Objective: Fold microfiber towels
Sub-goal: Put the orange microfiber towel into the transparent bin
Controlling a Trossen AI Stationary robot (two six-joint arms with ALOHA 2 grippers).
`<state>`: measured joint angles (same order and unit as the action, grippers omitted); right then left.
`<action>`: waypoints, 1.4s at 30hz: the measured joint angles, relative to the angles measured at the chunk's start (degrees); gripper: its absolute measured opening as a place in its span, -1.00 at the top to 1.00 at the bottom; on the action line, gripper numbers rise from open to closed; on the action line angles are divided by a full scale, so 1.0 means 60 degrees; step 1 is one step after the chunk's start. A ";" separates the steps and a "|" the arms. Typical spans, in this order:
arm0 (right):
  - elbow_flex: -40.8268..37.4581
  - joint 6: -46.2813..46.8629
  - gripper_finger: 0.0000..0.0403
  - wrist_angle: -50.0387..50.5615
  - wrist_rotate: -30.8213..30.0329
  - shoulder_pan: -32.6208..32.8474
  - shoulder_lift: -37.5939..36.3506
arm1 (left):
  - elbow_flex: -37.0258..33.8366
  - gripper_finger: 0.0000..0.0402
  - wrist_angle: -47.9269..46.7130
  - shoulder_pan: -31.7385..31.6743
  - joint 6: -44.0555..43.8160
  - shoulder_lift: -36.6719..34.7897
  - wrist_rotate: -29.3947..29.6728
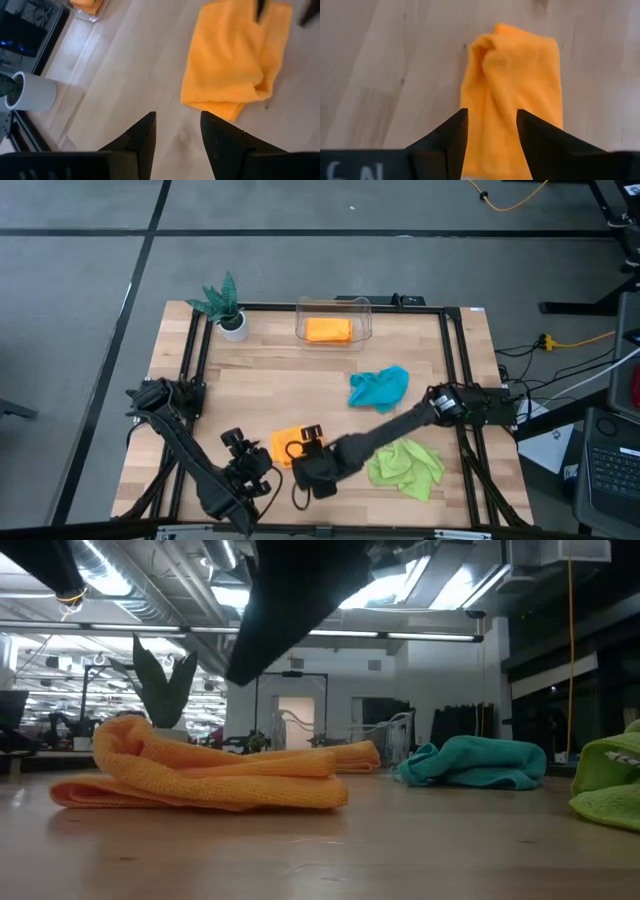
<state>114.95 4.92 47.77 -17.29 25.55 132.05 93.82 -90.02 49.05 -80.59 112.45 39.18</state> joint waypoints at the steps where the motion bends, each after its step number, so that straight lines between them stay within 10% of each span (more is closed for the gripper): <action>1: -0.0086 0.0110 0.15 -0.0193 -0.0195 0.0128 0.0004 | 0.0000 0.27 0.0002 -0.0071 0.0030 0.0000 -0.0006; 16: -0.2246 0.0071 0.10 -0.4049 -0.1289 0.0513 0.0011 | 0.0007 0.33 0.0000 -0.1176 0.1027 0.0000 -0.0928; 30: -0.3416 0.0423 -0.65 -0.5063 -0.0163 -0.0385 0.0076 | 0.0007 0.34 0.0000 -0.1306 0.1026 0.0000 -0.1115; 42: -0.3865 0.0414 -0.19 -0.4964 -0.1485 -0.1405 0.0107 | 0.0007 0.34 -0.0007 -0.1342 0.0993 0.0000 -0.1232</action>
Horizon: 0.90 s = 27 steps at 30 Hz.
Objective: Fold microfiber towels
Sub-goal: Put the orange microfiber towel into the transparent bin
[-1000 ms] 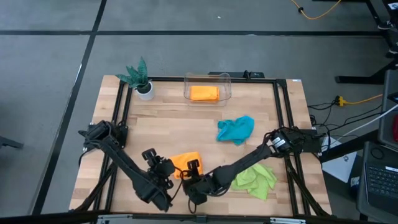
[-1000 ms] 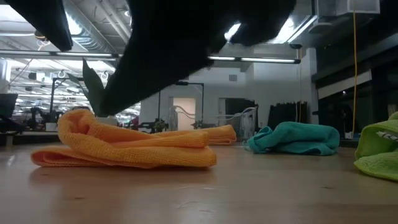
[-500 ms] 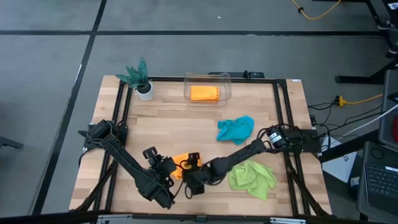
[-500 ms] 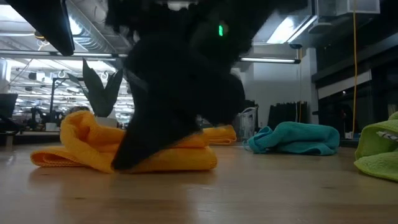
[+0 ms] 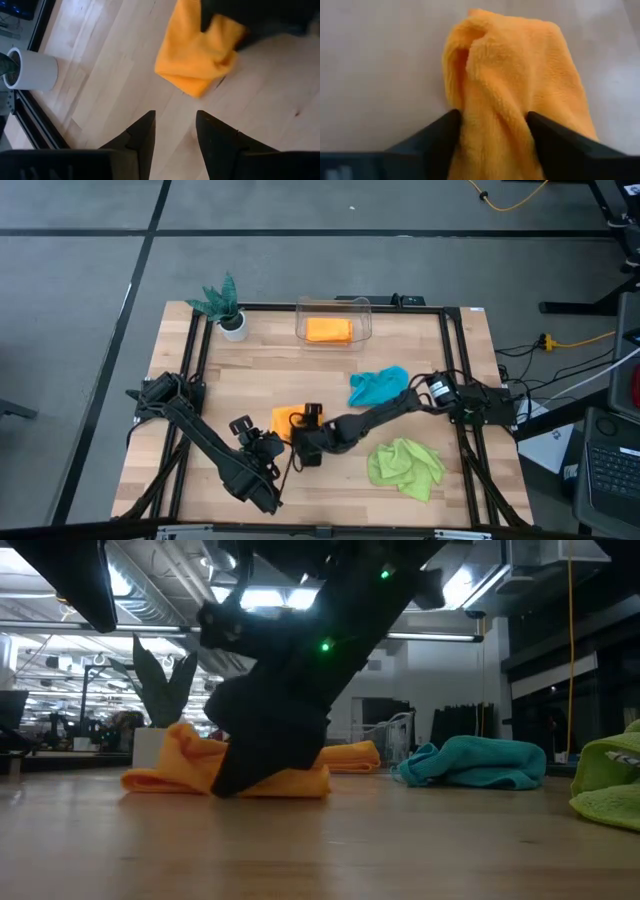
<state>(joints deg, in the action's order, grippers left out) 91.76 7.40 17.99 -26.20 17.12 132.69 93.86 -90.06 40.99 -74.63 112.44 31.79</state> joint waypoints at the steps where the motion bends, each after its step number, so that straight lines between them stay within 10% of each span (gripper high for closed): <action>1: -0.0007 -0.0009 -0.09 0.0056 0.0036 -0.0120 0.0002 | -0.0004 0.34 -0.0003 0.0000 -0.0014 0.0000 0.0000; 9: -0.0027 0.0000 0.88 0.0216 0.0579 -0.0730 0.0009 | -0.0002 0.34 0.0010 0.0158 -0.0267 0.0000 -0.0004; 27: -0.0103 -0.1124 0.88 0.5081 -0.2994 -0.0774 -0.3855 | -0.0004 0.34 0.0009 0.1200 -0.1573 0.0000 -0.0253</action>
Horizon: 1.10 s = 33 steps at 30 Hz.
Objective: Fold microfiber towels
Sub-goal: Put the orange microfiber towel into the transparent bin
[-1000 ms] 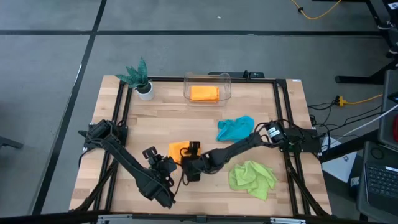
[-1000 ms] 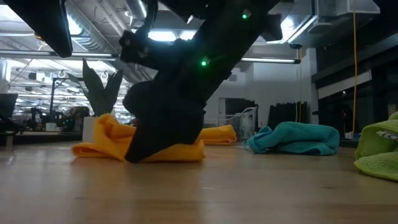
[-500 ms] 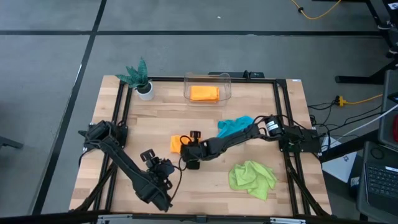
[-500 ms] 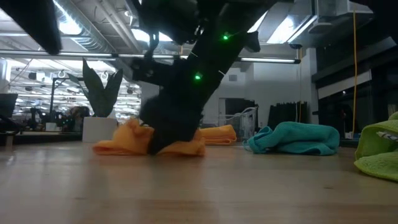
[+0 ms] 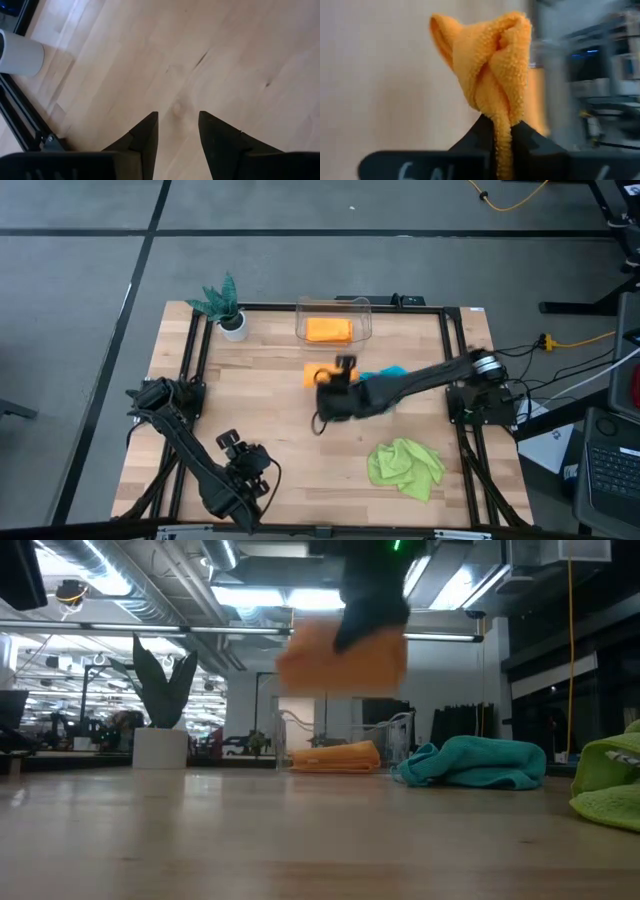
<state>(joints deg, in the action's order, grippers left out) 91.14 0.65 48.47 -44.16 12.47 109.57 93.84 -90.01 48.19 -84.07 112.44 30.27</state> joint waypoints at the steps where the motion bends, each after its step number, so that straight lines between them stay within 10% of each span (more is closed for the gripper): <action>1: 0.0021 -0.0201 0.88 0.0140 -0.0357 -0.0084 -0.0378 | 0.0000 0.34 0.0004 0.0006 -0.0001 0.0000 0.0002; 6: 0.0041 -0.1790 0.88 -0.0010 -0.0401 -0.1098 -0.1447 | 0.0000 0.34 0.0002 -0.0033 0.0067 0.0000 0.0045; 14: 0.0042 -0.4475 0.88 -0.2364 0.3831 -0.3940 -0.1006 | 0.0000 0.34 -0.0002 -0.0109 0.0283 0.0000 0.0192; 33: 0.0039 -0.4375 0.73 -0.3405 0.4059 -0.5866 0.1488 | 0.0000 0.34 -0.0002 -0.0118 0.0360 0.0004 0.0277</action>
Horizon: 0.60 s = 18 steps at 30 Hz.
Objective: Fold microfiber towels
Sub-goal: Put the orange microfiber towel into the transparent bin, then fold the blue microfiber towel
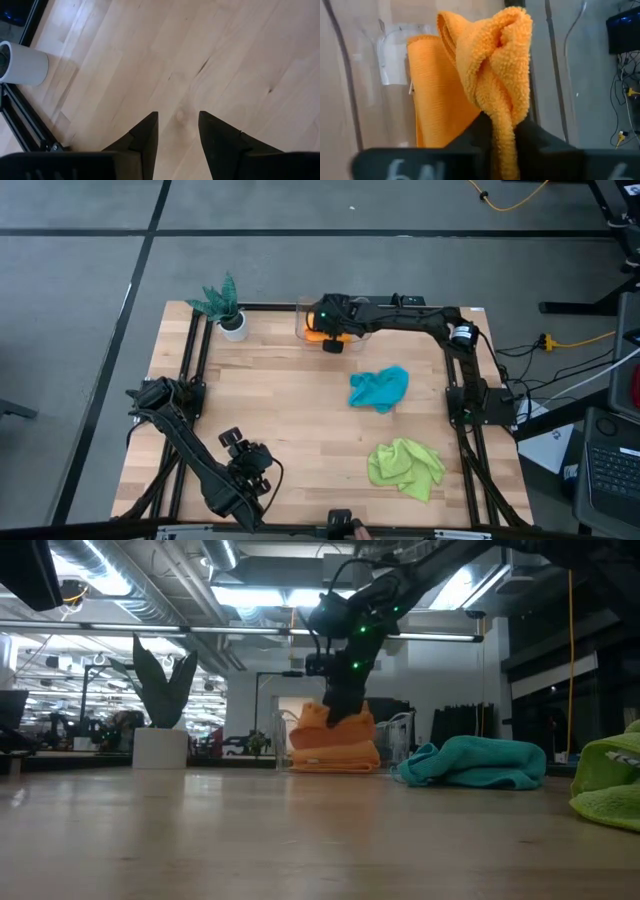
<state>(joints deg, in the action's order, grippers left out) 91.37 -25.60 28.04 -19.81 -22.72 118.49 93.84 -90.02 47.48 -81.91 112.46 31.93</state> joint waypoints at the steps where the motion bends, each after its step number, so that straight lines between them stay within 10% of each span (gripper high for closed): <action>1: 0.0004 0.0003 0.64 0.0004 0.0016 0.0000 0.0019 | 0.0000 0.34 0.0001 0.0000 0.0000 0.0000 -0.0001; 11: 0.0479 0.0752 -0.39 0.1306 0.0046 0.0689 -0.0360 | 0.0000 0.34 -0.0003 0.0000 0.0000 0.0000 -0.0005; 18: 0.2755 0.1750 -0.56 0.4515 -0.0433 0.1435 -0.0367 | 0.0000 0.34 0.0000 0.0000 0.0000 0.0000 -0.0002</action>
<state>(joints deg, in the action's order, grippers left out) 107.90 -15.10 55.14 -22.40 -14.11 116.29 93.84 -90.02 47.48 -81.91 112.46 31.92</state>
